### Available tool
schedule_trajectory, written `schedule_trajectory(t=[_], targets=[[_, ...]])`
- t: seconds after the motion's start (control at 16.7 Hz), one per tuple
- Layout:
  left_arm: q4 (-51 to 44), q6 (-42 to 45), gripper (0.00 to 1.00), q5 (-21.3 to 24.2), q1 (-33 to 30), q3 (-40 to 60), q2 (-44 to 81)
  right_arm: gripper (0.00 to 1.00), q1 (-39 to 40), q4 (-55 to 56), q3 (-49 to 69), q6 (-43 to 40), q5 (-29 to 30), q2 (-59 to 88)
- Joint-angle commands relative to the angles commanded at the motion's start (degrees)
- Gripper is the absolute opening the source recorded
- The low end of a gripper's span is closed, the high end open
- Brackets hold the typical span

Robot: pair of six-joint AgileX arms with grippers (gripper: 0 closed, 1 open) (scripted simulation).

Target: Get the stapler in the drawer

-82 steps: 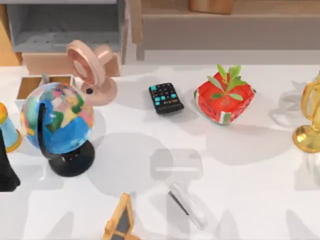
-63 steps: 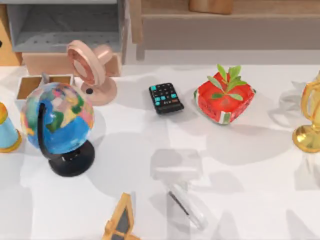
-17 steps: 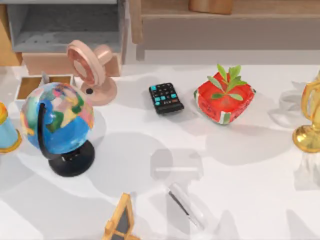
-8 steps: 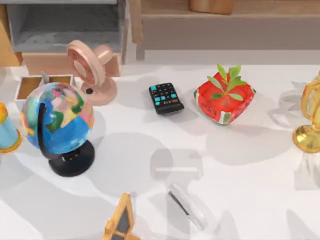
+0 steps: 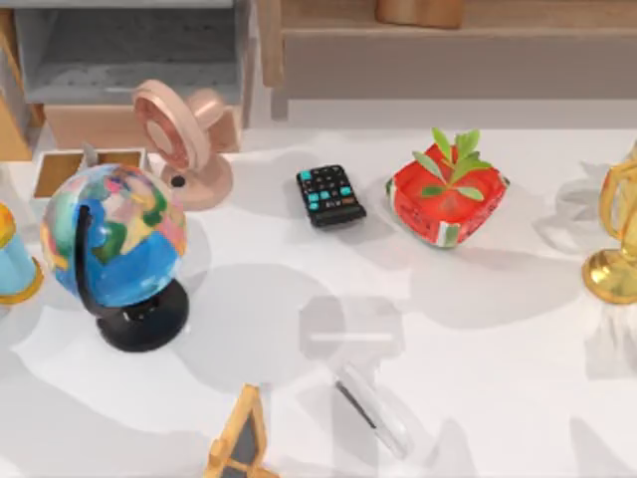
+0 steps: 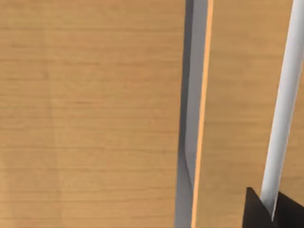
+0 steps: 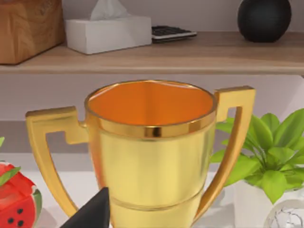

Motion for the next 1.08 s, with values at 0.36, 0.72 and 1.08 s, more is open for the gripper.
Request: schedule_trajectory(t=[0.36, 0.72, 1.08], targets=[[1.42, 0.07, 0.0, 0.55, 0.65, -2.77, -0.94, 1.0, 0.0, 0.0, 0.0, 0.0, 0.0, 0.0], [5.21, 0.13, 0.0, 3.15, 3.29, -9.85, -4.08, 1.0, 0.0, 0.0, 0.0, 0.0, 0.0, 0.0], [9.14, 0.35, 0.0, 5.82, 6.0, -16.75, -7.0, 1.0, 0.0, 0.0, 0.0, 0.0, 0.0, 0.0]])
